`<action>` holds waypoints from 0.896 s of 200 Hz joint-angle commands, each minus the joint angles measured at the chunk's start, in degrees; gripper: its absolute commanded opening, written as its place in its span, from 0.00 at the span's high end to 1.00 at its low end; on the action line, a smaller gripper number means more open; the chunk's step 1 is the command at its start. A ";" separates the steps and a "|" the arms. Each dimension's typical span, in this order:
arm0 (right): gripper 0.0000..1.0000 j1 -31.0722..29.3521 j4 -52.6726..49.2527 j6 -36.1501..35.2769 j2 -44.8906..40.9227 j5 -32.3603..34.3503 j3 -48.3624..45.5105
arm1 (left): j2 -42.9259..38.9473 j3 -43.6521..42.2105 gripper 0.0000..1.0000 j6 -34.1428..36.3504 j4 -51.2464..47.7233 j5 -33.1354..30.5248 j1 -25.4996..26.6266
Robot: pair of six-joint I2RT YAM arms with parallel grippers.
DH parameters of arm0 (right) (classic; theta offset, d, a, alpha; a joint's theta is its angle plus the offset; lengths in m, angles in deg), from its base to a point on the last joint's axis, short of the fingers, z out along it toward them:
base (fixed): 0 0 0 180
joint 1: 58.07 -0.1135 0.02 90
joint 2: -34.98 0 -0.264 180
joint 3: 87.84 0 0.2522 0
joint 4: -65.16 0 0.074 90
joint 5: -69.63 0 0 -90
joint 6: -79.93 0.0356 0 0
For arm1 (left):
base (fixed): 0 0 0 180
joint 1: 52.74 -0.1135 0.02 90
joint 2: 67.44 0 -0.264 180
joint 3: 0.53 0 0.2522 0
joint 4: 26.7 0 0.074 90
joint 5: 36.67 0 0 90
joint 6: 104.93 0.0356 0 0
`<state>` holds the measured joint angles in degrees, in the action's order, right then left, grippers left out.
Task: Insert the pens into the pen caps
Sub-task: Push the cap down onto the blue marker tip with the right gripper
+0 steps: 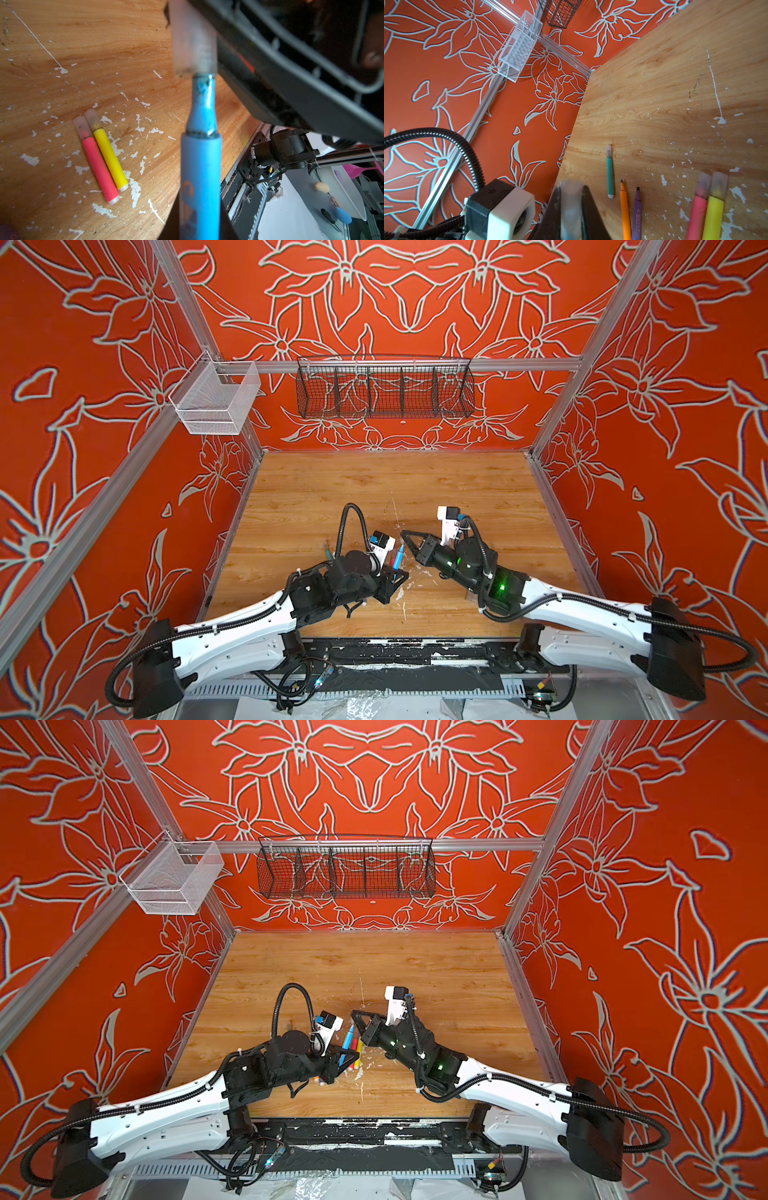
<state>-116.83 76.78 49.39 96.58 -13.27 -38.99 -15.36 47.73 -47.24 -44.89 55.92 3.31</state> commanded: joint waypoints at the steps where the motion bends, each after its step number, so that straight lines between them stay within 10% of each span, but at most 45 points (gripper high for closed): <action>1: 1.00 -0.64 1.67 1.53 0.62 -1.32 -1.69 | 0.47 3.38 1.00 0.08 2.34 -0.42 -2.03; 93: 1.00 -2.19 6.54 -1.03 0.53 -4.18 -4.80 | 0.54 6.07 1.00 -3.27 9.24 13.74 -8.68; 179: 0.47 -2.15 -7.66 -8.05 -14.20 0.77 -3.01 | -1.49 1.75 1.00 2.31 5.62 17.14 -8.60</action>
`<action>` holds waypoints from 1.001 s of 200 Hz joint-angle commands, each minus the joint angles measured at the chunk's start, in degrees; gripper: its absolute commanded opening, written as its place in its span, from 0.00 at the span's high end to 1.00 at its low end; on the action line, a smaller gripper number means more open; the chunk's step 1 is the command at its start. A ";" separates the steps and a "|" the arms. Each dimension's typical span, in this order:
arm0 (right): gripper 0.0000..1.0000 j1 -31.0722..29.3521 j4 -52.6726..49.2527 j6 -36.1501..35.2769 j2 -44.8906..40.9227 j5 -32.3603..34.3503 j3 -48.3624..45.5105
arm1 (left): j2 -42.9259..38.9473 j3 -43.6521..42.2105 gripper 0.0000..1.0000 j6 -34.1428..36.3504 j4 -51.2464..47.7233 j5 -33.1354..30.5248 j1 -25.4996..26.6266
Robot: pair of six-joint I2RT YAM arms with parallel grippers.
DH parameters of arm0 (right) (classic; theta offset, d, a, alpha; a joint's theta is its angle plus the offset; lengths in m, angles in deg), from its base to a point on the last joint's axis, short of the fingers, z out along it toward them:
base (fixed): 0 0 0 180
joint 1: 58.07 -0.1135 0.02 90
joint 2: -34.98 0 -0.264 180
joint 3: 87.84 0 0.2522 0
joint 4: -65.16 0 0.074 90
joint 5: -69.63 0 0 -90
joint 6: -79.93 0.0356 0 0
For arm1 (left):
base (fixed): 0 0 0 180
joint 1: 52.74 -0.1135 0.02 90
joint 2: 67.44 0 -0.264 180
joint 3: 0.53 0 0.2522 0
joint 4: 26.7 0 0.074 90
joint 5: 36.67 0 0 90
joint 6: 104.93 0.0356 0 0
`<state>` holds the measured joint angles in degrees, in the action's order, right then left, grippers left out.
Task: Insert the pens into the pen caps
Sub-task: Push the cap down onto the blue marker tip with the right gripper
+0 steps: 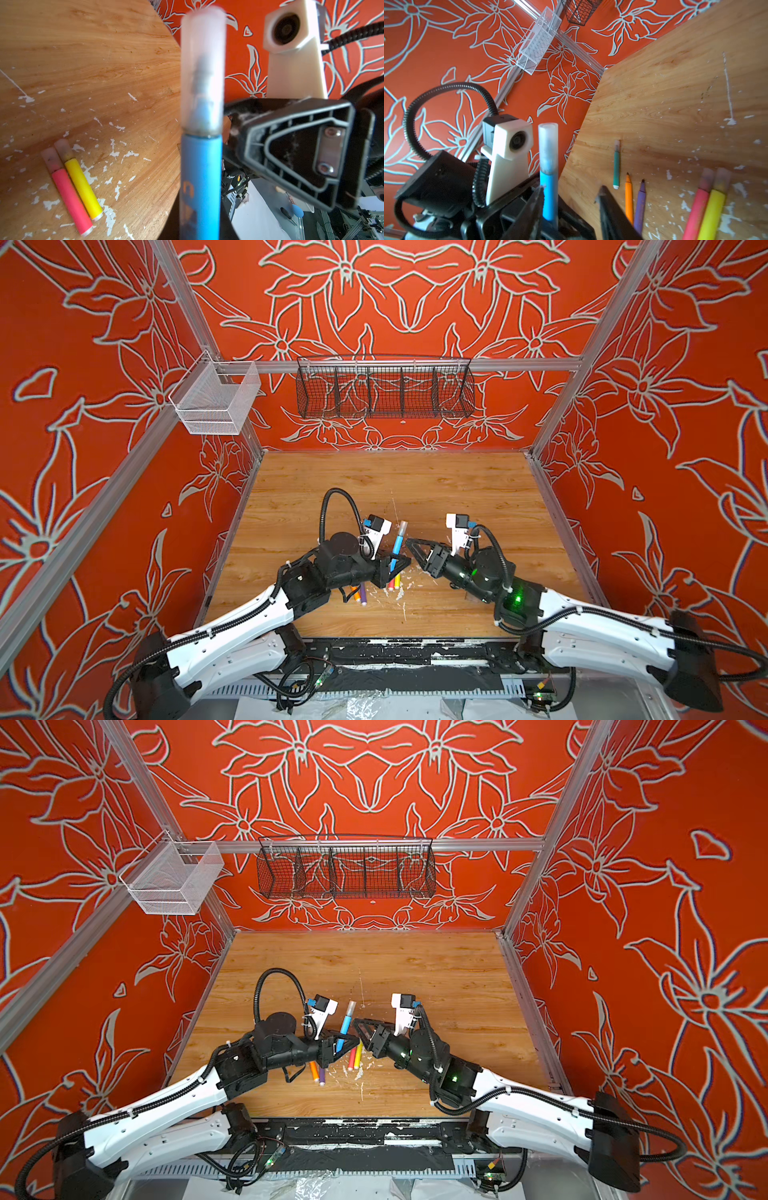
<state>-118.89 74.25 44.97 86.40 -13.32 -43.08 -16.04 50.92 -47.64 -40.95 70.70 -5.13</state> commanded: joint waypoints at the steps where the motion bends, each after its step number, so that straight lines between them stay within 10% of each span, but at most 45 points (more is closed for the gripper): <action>1: 0.47 -0.14 -5.29 -3.72 -4.16 0.80 1.16 | -0.84 -1.55 1.00 2.77 1.66 2.43 -0.16; 98: 0.41 0.01 -8.44 -5.30 1.04 3.43 8.64 | -3.22 -4.06 1.00 6.66 1.45 4.98 0.28; 200: 0.81 0.36 -9.06 -5.24 12.70 -1.14 17.36 | -3.50 -3.52 1.00 6.82 0.90 3.82 0.55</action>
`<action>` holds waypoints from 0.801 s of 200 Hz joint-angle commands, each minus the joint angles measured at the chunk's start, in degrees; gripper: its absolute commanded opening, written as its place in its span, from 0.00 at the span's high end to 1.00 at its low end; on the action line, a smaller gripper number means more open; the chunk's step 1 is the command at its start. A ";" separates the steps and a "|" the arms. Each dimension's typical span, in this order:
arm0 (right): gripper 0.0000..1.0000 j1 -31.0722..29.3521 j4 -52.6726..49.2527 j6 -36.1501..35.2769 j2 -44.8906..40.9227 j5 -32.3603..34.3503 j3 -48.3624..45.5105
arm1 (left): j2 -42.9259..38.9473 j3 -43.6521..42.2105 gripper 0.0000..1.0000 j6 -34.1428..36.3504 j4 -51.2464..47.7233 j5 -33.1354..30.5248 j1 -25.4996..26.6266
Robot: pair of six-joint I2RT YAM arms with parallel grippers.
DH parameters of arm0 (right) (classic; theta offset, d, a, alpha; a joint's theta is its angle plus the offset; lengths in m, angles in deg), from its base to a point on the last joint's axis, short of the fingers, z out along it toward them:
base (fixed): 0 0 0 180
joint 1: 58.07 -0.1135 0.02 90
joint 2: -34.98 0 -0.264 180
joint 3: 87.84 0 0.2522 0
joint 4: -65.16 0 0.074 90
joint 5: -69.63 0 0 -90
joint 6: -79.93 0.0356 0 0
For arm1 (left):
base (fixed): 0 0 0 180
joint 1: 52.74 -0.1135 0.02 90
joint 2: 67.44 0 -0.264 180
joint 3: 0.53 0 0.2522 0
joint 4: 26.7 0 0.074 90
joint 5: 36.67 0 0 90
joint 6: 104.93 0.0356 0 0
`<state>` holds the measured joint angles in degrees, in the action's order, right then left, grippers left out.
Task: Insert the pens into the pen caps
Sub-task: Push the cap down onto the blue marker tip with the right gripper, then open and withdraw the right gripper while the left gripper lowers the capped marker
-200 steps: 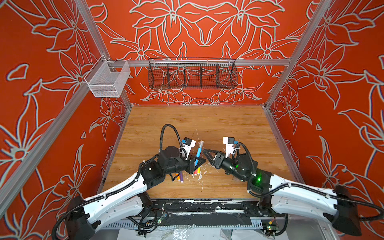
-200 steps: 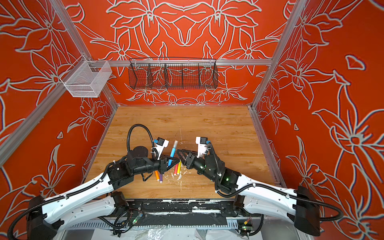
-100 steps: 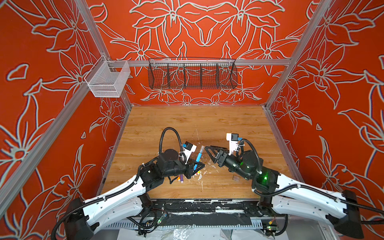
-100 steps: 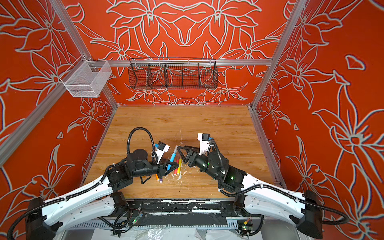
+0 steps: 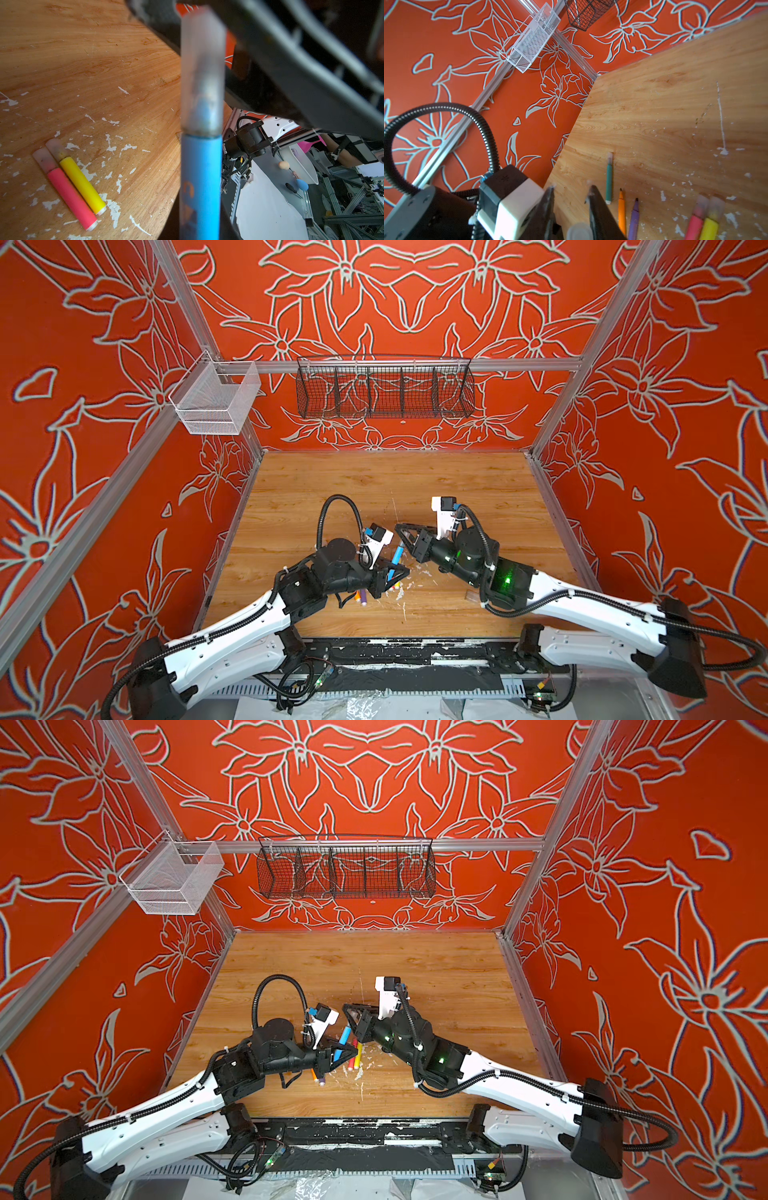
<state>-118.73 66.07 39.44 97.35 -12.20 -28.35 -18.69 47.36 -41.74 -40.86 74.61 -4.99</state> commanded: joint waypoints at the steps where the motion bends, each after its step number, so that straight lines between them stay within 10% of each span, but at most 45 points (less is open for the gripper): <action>1: 0.82 0.25 -0.97 0.35 1.81 -2.31 2.66 | -0.85 0.10 1.00 0.90 0.78 -0.14 0.42; 24: 1.00 -0.03 -0.84 1.22 2.67 -3.32 2.03 | -0.85 1.30 1.00 0.93 -0.18 -2.81 0.37; 82: 1.00 -2.42 2.81 1.93 4.49 -5.63 -1.26 | 1.73 8.14 1.00 1.79 -0.43 -11.92 -1.47; 160: 1.00 -5.05 10.49 -0.21 7.33 -7.24 -5.72 | 9.43 21.96 1.00 -1.86 2.32 -4.16 -15.25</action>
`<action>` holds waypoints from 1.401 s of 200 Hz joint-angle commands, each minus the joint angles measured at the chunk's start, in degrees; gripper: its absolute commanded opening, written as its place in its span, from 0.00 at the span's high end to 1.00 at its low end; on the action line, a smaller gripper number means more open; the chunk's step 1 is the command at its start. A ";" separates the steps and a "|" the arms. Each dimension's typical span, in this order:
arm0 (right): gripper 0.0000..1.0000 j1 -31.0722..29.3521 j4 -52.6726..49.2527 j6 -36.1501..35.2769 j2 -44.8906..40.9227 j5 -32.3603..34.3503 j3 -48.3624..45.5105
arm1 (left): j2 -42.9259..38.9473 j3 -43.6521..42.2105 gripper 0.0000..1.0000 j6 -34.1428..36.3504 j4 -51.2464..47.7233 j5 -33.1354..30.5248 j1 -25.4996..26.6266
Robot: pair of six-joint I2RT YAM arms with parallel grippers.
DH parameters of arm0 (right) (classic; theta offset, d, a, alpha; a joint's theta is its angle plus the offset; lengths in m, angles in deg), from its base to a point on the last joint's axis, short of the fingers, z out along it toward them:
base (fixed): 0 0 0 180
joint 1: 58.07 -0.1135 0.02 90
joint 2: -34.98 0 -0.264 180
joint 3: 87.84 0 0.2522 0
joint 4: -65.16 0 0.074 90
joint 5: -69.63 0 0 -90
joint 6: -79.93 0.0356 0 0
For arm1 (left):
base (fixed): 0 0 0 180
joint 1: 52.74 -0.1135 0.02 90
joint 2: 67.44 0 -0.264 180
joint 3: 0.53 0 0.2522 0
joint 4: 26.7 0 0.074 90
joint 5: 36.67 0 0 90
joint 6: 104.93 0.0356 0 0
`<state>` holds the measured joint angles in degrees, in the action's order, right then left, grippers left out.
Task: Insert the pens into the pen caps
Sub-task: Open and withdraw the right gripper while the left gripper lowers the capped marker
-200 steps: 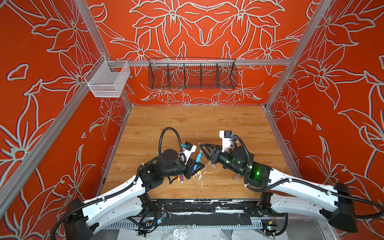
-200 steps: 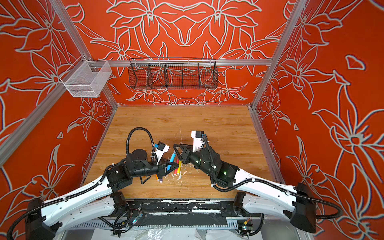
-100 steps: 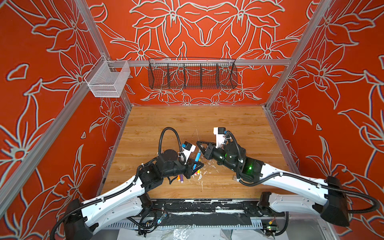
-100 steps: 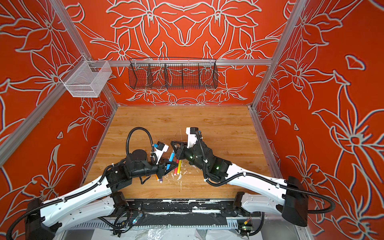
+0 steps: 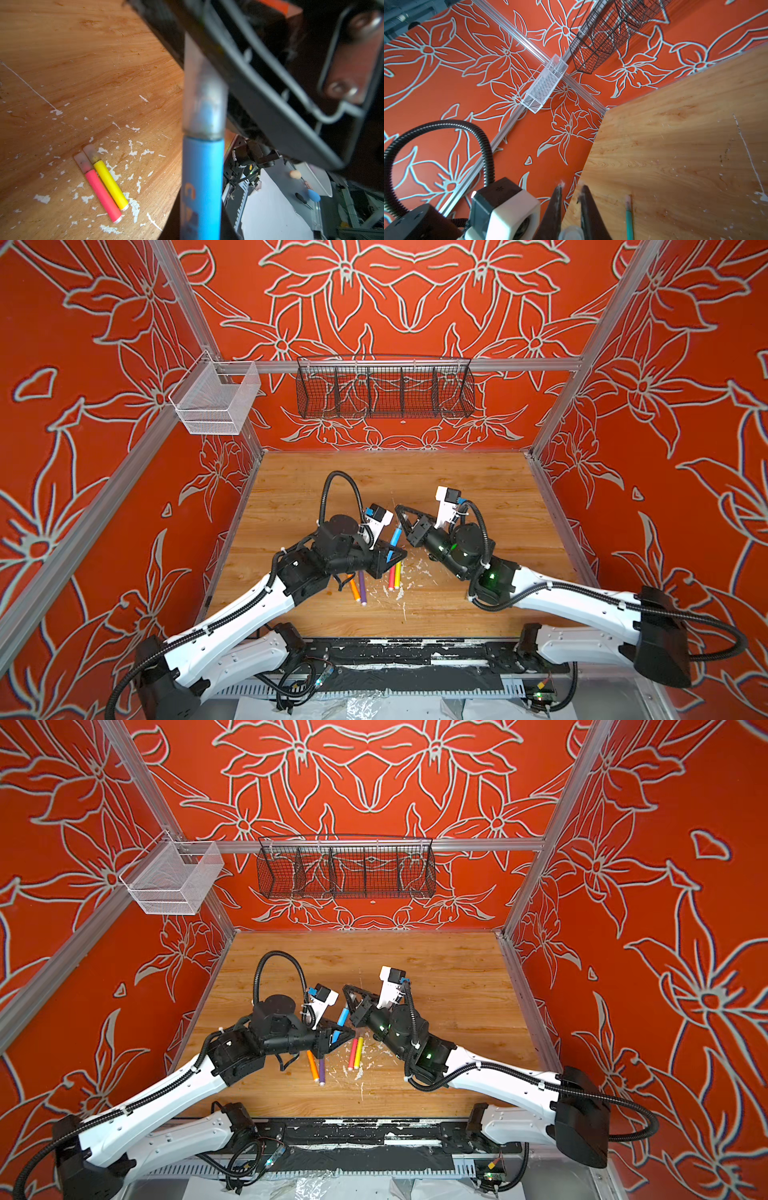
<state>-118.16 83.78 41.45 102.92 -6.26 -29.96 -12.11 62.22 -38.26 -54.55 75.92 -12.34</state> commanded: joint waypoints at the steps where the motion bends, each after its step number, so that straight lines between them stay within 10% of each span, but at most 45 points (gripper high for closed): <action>1: 1.00 -5.68 -7.14 -2.26 1.75 -13.16 -4.16 | 2.98 7.18 1.00 -5.51 16.05 -5.29 -8.16; 74: 1.00 -8.03 -2.56 -2.12 6.22 -16.80 -2.85 | 4.60 8.89 1.00 -1.48 15.01 -10.88 -12.37; 100: 1.00 -7.25 -13.97 -3.73 1.03 -10.54 -0.44 | 2.08 5.21 1.00 -0.17 10.79 -14.55 -11.75; 150: 0.60 -3.97 -38.15 -11.02 -15.27 4.74 3.99 | -2.81 -9.56 1.00 -7.59 -0.50 -33.10 0.28; 227: 0.52 -2.77 -69.27 -9.76 -25.86 19.80 1.15 | 11.92 -15.19 1.00 -17.54 4.01 -34.19 8.67; 280: 0.45 7.52 -70.36 -11.65 -29.25 21.47 -4.85 | 22.91 -12.03 1.00 -18.15 6.25 -35.35 9.61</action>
<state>-114.62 15.78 31.01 73.98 12.63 -33.26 8.15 49.02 -54.85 -51.31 42.22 -3.14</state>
